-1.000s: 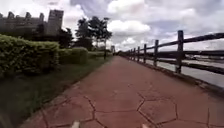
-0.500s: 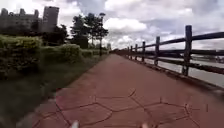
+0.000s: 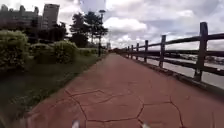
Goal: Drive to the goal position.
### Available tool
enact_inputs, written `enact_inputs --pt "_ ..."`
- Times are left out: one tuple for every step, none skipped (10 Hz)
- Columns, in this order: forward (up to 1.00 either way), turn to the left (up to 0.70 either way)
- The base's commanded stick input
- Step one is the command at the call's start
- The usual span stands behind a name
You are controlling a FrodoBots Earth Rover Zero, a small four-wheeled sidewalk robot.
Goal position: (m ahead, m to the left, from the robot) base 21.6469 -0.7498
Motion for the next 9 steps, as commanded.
enact_inputs --pt "1.00 0.00" --pt "1.00 0.00" --pt "1.00 0.00" --pt "1.00 0.00" --pt "1.00 0.00" --pt "1.00 0.00" --pt "1.00 0.00" --pt "1.00 0.00" --pt "1.00 0.00"
